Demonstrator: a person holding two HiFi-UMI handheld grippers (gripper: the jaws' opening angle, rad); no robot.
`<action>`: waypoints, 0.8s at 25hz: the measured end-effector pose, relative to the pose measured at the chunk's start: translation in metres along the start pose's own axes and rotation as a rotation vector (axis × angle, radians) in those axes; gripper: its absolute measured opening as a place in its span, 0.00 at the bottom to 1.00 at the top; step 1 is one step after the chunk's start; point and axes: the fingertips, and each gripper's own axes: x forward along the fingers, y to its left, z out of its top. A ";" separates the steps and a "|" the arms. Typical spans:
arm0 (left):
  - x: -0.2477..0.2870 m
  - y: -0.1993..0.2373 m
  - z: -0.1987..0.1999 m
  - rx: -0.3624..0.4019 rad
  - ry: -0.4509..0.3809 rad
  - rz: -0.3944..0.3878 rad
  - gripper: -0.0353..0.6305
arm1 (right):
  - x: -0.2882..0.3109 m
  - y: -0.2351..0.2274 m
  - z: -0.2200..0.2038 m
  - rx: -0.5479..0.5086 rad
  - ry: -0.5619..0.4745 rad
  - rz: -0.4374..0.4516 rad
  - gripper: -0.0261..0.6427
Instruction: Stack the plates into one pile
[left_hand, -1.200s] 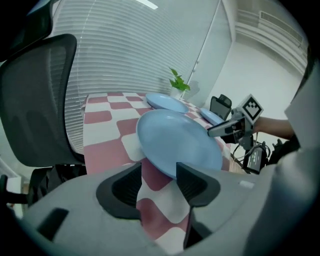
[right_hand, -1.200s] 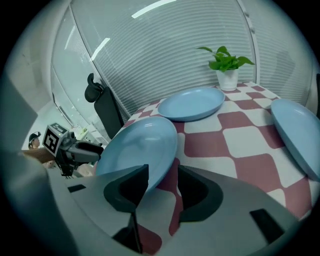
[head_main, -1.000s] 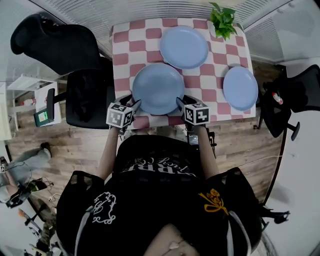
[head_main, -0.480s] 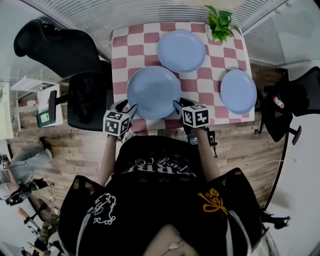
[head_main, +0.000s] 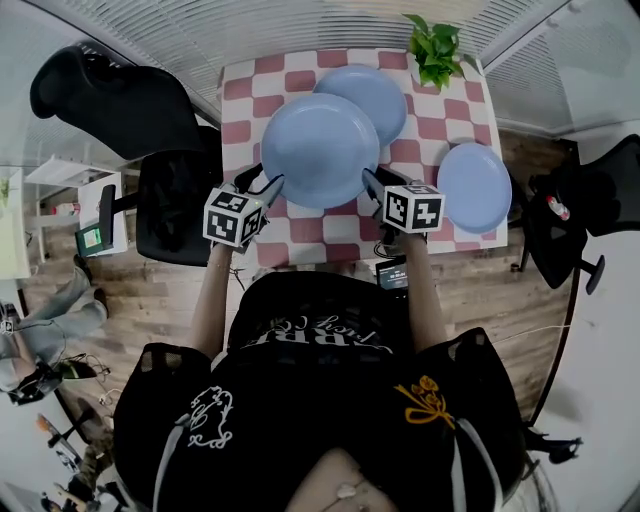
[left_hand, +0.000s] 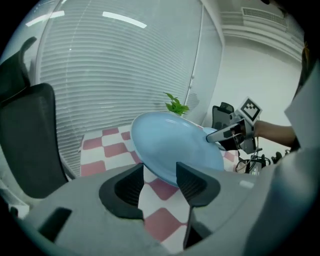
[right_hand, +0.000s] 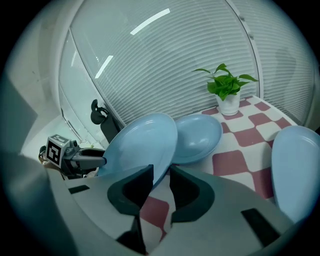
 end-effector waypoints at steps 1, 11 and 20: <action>0.011 0.000 0.010 0.022 0.002 -0.012 0.37 | 0.000 -0.010 0.007 0.004 -0.009 -0.018 0.19; 0.125 -0.010 0.042 0.091 0.147 -0.115 0.37 | 0.009 -0.108 0.017 0.162 0.032 -0.177 0.18; 0.146 0.002 0.049 0.017 0.140 -0.063 0.37 | 0.016 -0.121 0.025 0.297 -0.033 -0.116 0.18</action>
